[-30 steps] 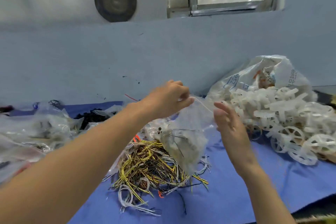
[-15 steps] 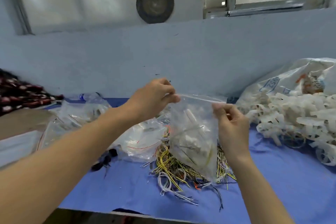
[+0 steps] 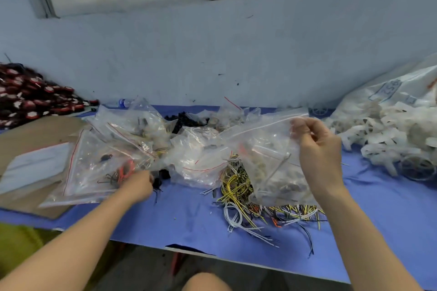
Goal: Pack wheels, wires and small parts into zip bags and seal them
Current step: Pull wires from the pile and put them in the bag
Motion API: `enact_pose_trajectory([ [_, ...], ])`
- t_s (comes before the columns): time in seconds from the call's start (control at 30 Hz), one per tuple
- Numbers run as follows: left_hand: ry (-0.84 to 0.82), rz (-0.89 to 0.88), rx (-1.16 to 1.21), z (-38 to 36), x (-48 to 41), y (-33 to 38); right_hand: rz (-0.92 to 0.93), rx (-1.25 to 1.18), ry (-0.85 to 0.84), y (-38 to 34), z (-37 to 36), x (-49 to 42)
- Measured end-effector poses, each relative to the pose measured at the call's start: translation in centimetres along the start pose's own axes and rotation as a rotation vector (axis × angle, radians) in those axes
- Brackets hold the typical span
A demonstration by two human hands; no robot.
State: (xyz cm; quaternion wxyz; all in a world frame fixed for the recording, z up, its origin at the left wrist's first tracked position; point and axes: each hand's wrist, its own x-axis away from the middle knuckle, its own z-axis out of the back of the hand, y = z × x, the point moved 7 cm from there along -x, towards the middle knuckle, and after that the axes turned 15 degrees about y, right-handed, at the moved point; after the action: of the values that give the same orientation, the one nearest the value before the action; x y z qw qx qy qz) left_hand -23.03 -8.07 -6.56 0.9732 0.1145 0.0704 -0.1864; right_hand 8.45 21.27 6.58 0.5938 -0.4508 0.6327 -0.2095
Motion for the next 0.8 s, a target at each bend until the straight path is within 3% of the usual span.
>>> enact_pose_trajectory([
  [0.1,-0.034,0.005,-0.081,-2.6,0.2,-2.0,-0.016,-0.008,0.008,0.4,0.6,-0.5],
  [0.23,0.047,-0.052,-0.167,-3.4,0.1,-2.5,-0.032,-0.018,-0.010,1.2,0.7,-0.2],
  [0.47,0.165,-0.034,0.136,-2.3,0.4,-1.5,-0.087,-0.066,-0.013,2.3,1.5,0.5],
  [0.53,0.205,-0.016,0.286,-0.8,1.0,0.0,-0.104,-0.083,-0.004,2.5,1.8,0.7],
  [0.63,0.265,0.052,0.732,3.7,2.1,5.0,-0.120,-0.075,-0.006,2.6,2.1,0.7],
  [0.7,0.206,-0.070,1.045,7.6,3.5,10.7,-0.120,-0.075,0.001,2.5,2.2,0.6],
  [0.8,-0.053,-0.328,1.370,12.5,7.3,19.1,-0.124,-0.082,0.000,2.2,2.2,0.7],
])
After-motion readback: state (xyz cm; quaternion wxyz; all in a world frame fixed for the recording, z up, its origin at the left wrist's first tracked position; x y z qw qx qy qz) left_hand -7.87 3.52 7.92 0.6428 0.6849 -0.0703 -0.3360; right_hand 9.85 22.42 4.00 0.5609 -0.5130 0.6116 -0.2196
